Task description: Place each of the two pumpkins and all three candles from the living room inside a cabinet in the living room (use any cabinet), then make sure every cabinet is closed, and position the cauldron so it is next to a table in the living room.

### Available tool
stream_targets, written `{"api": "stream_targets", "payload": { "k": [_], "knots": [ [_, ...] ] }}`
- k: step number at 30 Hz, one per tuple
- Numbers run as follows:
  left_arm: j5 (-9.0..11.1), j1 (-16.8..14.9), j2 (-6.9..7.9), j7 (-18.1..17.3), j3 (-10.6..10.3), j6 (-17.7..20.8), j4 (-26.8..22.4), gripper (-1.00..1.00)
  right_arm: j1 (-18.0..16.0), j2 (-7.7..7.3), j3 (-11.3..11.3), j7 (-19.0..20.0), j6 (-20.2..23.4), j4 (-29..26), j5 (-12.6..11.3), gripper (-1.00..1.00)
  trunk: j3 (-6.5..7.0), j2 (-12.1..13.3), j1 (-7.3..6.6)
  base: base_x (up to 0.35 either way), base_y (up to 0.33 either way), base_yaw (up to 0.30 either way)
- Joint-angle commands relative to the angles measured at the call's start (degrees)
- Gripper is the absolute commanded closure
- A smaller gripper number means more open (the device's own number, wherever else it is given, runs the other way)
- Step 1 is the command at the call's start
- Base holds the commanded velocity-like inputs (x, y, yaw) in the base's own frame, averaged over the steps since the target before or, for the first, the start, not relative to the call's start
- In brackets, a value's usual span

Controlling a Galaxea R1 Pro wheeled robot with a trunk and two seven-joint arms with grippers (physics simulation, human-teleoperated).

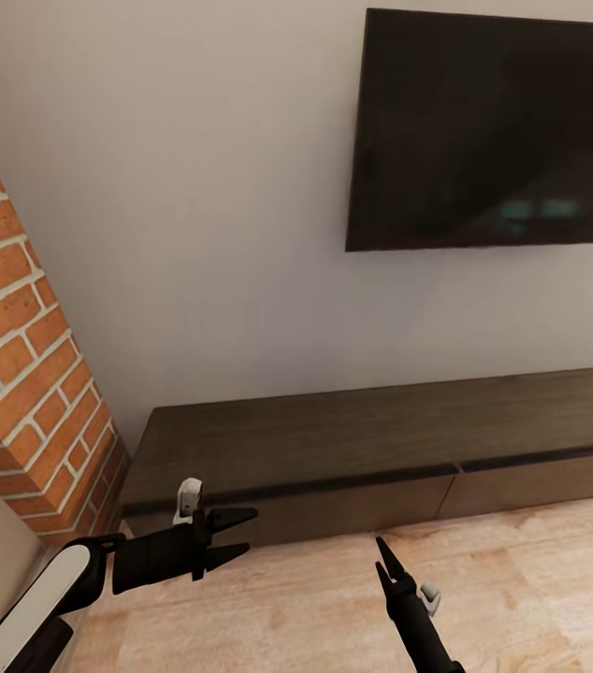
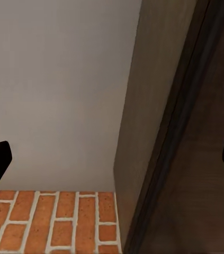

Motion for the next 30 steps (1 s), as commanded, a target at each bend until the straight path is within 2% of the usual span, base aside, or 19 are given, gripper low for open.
{"api": "stream_targets", "payload": {
  "k": [1, 30],
  "knots": [
    [0.3, -0.04, 0.04, 0.17, -0.01, 0.05, 0.02, -1.0, -0.03, 0.04, -0.43, 0.14, -0.06, 0.03, 0.35, -1.0, -0.23, -0.44, 0.22, 0.0, 0.0, 0.0],
    [0.3, -0.04, 0.04, 0.25, -0.29, 0.02, 0.13, -1.0, -0.03, 0.08, -0.43, 0.57, 0.02, 0.02, 0.32, -1.0, -5.44, -12.07, 6.59, 0.0, 0.0, 0.0]
  ]
}}
